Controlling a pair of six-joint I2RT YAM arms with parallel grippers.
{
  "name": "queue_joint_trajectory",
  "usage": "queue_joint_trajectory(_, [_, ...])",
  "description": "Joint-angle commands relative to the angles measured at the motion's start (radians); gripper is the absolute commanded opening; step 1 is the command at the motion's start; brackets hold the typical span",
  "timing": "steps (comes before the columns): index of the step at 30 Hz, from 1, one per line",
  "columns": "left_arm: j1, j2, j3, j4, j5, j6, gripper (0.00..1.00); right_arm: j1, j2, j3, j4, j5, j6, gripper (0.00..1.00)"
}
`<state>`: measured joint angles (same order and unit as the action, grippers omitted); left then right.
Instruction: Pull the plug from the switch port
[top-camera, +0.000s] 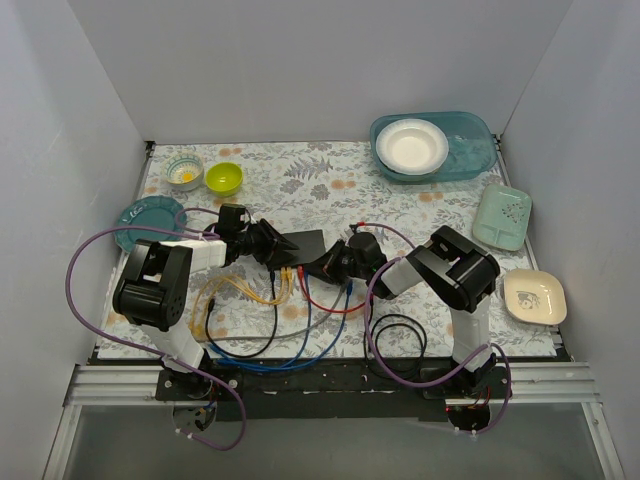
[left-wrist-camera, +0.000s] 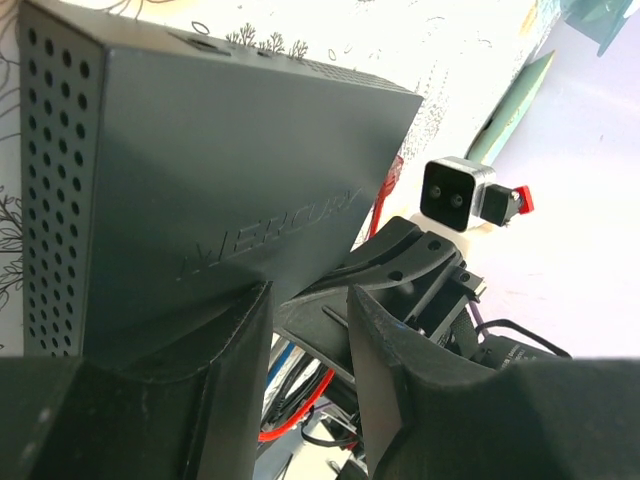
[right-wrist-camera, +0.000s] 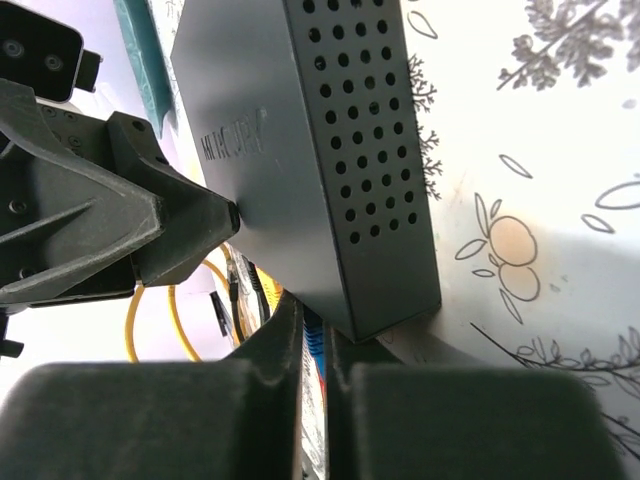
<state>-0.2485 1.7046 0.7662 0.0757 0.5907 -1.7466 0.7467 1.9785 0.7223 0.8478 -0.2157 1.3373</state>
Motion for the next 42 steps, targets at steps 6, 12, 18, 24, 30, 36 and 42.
queue_joint_trajectory(6, [0.003,-0.011,-0.071,0.018,0.029,-0.007,0.36,0.000,0.014,-0.011,-0.021,-0.034,-0.110,0.01])
queue_joint_trajectory(12, [0.005,0.006,-0.067,0.027,0.014,-0.019,0.36,0.011,0.019,-0.072,-0.030,-0.126,-0.174,0.01])
queue_joint_trajectory(18, [0.005,0.012,-0.050,0.019,-0.002,-0.021,0.36,0.011,-0.007,-0.162,0.014,-0.152,-0.182,0.01])
queue_joint_trajectory(24, [0.002,-0.008,-0.053,0.035,0.038,-0.013,0.36,0.010,-0.006,-0.173,0.020,-0.162,-0.175,0.01])
queue_joint_trajectory(30, [-0.029,-0.108,-0.077,-0.017,0.021,0.038,0.37,0.011,-0.001,-0.124,-0.004,-0.163,-0.182,0.01])
queue_joint_trajectory(36, [-0.028,-0.108,-0.104,-0.028,-0.032,0.024,0.38,-0.007,-0.145,-0.170,-0.284,-0.047,-0.303,0.01])
queue_joint_trajectory(42, [-0.023,-0.097,-0.085,-0.036,-0.046,0.030,0.38,-0.024,-0.354,-0.199,-0.590,0.111,-0.469,0.01])
